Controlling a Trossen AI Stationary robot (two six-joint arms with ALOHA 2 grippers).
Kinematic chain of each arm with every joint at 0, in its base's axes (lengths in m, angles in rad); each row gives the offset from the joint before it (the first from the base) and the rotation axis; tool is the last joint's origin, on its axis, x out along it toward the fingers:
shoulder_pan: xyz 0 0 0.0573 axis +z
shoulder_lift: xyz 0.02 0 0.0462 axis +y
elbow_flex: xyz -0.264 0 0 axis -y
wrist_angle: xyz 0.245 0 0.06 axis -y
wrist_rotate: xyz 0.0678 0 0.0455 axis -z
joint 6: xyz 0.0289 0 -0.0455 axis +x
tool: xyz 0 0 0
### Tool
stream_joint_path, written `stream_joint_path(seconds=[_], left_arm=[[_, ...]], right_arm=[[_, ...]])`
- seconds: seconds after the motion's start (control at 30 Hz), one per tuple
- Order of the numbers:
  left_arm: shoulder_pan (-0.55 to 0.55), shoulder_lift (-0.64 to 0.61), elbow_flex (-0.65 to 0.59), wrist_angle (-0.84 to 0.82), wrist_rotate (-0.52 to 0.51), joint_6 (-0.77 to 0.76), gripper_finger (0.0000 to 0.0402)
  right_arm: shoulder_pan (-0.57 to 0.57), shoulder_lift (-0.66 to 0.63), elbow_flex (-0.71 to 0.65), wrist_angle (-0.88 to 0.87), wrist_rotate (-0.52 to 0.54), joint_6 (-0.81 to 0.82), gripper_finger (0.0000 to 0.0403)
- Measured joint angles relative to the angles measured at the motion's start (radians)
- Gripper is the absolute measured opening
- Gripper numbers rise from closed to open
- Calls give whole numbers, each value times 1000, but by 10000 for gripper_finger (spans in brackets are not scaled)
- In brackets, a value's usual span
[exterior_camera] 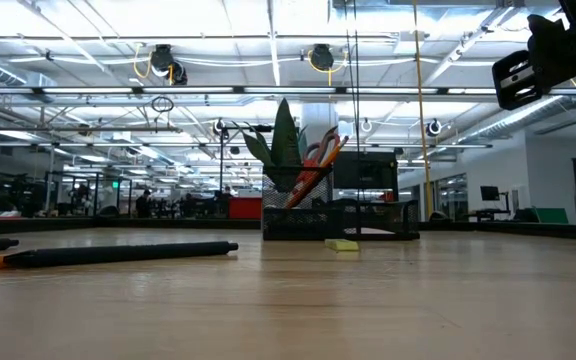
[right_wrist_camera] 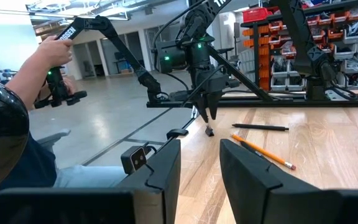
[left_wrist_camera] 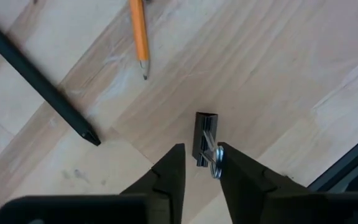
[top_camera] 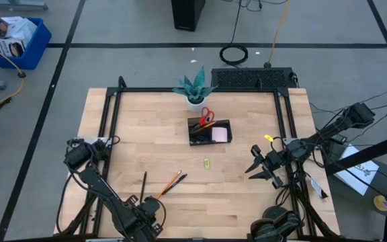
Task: Pick and place office supplies into organizer
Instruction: Put the black binder clip into the black desk organizer
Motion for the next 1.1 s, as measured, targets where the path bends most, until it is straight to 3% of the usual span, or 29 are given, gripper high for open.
stream_joint_path(seconds=[0.43,0.7,0.87,1.1], left_arm=[[0,0,0,3,-88,12,7],[0,0,0,2,-142,12,24],[7,0,0,2,-210,10,8],[80,0,0,3,-253,23,23]], right_arm=[[0,0,0,0,0,0,102],[0,0,0,0,0,0,102],[0,0,0,0,0,0,102],[0,0,0,0,0,0,102]])
